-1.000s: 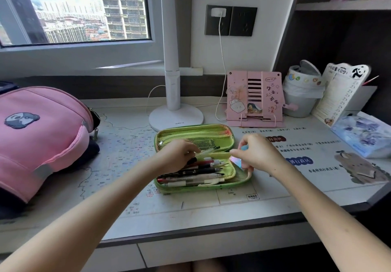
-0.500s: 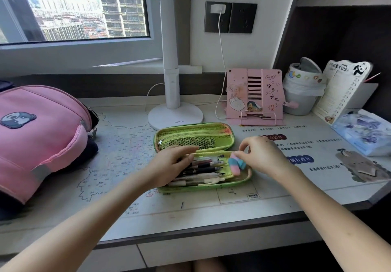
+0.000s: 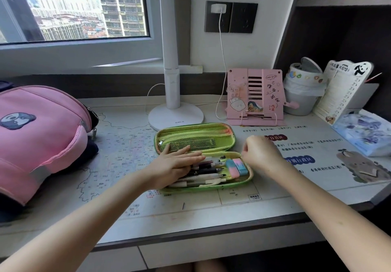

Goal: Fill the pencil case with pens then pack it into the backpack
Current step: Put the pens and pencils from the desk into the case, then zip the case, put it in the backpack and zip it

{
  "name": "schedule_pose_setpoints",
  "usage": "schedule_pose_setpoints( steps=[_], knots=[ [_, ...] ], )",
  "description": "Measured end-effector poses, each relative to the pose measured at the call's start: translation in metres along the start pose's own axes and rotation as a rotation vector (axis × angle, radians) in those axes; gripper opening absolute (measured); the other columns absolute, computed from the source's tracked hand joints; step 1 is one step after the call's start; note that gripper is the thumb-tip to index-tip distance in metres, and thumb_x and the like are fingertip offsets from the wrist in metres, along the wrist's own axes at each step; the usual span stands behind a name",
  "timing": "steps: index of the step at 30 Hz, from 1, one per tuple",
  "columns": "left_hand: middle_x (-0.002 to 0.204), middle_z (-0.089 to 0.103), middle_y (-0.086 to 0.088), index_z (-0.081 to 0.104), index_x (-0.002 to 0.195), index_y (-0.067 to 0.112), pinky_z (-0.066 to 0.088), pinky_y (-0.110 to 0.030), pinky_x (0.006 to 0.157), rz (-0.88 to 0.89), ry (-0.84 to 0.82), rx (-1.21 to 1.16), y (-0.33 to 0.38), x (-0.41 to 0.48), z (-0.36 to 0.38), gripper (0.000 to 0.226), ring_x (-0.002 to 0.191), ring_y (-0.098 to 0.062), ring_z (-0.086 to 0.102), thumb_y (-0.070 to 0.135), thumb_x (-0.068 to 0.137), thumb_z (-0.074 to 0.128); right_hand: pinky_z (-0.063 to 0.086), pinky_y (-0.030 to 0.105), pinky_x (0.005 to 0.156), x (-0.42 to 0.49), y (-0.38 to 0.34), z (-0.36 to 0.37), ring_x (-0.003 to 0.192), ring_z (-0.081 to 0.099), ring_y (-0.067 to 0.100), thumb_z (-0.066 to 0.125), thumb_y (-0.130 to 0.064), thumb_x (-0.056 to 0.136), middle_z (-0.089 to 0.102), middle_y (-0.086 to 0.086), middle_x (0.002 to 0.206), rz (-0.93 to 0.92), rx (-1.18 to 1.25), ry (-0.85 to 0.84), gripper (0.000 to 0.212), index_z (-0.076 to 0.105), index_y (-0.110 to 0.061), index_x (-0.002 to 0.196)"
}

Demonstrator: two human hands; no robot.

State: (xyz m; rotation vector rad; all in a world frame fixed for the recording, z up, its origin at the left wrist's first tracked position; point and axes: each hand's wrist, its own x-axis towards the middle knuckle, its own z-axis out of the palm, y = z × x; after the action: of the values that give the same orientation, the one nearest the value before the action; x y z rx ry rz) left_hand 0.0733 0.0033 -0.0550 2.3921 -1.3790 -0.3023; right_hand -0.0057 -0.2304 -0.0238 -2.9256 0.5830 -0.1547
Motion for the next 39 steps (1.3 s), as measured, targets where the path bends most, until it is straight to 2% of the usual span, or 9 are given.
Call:
schedule_pose_setpoints(
  steps=[4,8,13,19,24,27,30,34,39],
  knots=[
    [0.145,0.018,0.028,0.024,0.137,0.047,-0.014,-0.049,0.112,-0.012,0.03,-0.027,-0.002,0.002,0.002,0.045,0.139,-0.001,0.0,0.053,0.092,0.021,0.047,0.035,0.075,0.039,-0.002,-0.005,0.094,0.06,0.034,0.048,-0.023,0.093,0.066,0.018,0.104,0.08,0.227,0.141,0.026,0.062,-0.004,0.103],
    [0.14,0.041,0.016,0.041,0.129,0.043,0.023,-0.037,0.111,-0.108,0.36,-0.534,-0.005,-0.004,-0.008,0.044,0.133,-0.006,0.032,0.053,0.087,0.034,0.043,0.038,0.096,0.074,-0.013,0.011,0.114,0.053,0.03,0.057,-0.03,0.089,0.055,0.016,0.128,0.139,0.574,-0.085,0.05,0.048,-0.001,0.128],
    [0.137,0.046,-0.007,0.038,0.133,0.019,0.033,-0.028,0.091,-0.364,0.777,-0.677,-0.028,-0.014,-0.026,0.042,0.116,-0.012,0.043,0.04,0.096,0.032,0.048,0.029,0.067,0.087,-0.017,0.018,0.087,0.06,0.023,0.064,-0.007,0.084,0.065,0.013,0.104,0.13,0.855,-0.035,0.024,0.062,-0.001,0.108],
    [0.14,0.044,-0.002,0.035,0.135,0.029,0.035,-0.042,0.105,-0.357,0.526,-0.946,-0.033,-0.026,-0.044,0.055,0.125,-0.02,0.044,0.053,0.086,0.042,0.044,0.02,0.068,0.037,0.009,-0.023,0.083,0.06,0.009,0.067,-0.002,0.08,0.063,-0.006,0.087,-0.245,0.83,0.037,0.025,0.057,-0.025,0.083],
    [0.123,0.054,0.021,0.055,0.114,0.047,0.048,-0.015,0.086,-0.163,0.198,-0.603,0.001,-0.041,-0.032,0.044,0.107,0.004,0.055,0.062,0.072,0.059,0.047,0.025,0.092,-0.033,0.039,-0.007,0.108,0.056,-0.001,0.067,-0.004,0.08,0.061,-0.016,0.118,-0.4,0.628,-0.12,0.037,0.049,-0.036,0.081],
    [0.135,0.047,0.013,0.053,0.121,0.042,0.033,-0.025,0.104,-0.004,0.265,-0.018,0.01,-0.048,-0.012,0.051,0.125,-0.004,0.038,0.051,0.072,0.066,0.035,0.021,0.098,-0.054,0.046,0.012,0.119,0.045,0.003,0.058,0.004,0.081,0.046,-0.022,0.131,-0.437,0.481,-0.053,0.039,0.044,-0.03,0.092],
    [0.135,0.052,0.0,0.056,0.123,0.029,0.029,-0.036,0.109,0.084,0.363,0.095,0.014,-0.055,0.0,0.055,0.13,-0.017,0.037,0.031,0.072,0.075,0.033,0.009,0.085,-0.057,0.042,0.014,0.112,0.046,0.006,0.054,0.005,0.073,0.046,-0.016,0.129,-0.49,0.282,-0.03,0.047,0.042,-0.028,0.105],
    [0.126,0.06,-0.008,0.061,0.119,0.015,0.041,-0.059,0.096,0.085,0.431,0.203,0.021,-0.06,0.015,0.051,0.122,-0.036,0.049,0.016,0.071,0.076,0.013,0.028,0.111,-0.049,0.017,0.004,0.134,0.028,0.017,0.059,-0.043,0.068,0.035,-0.005,0.143,-0.578,-0.026,0.006,0.046,0.033,-0.036,0.106],
    [0.122,0.063,0.001,0.063,0.117,0.019,0.045,-0.054,0.094,0.109,0.483,0.36,0.026,-0.063,0.023,0.046,0.116,-0.031,0.056,0.019,0.072,0.075,0.006,0.042,0.117,-0.028,-0.039,0.02,0.139,0.018,0.02,0.057,-0.078,0.057,0.023,0.004,0.151,-0.652,-0.132,-0.082,0.104,0.01,-0.042,0.142]
  ],
)
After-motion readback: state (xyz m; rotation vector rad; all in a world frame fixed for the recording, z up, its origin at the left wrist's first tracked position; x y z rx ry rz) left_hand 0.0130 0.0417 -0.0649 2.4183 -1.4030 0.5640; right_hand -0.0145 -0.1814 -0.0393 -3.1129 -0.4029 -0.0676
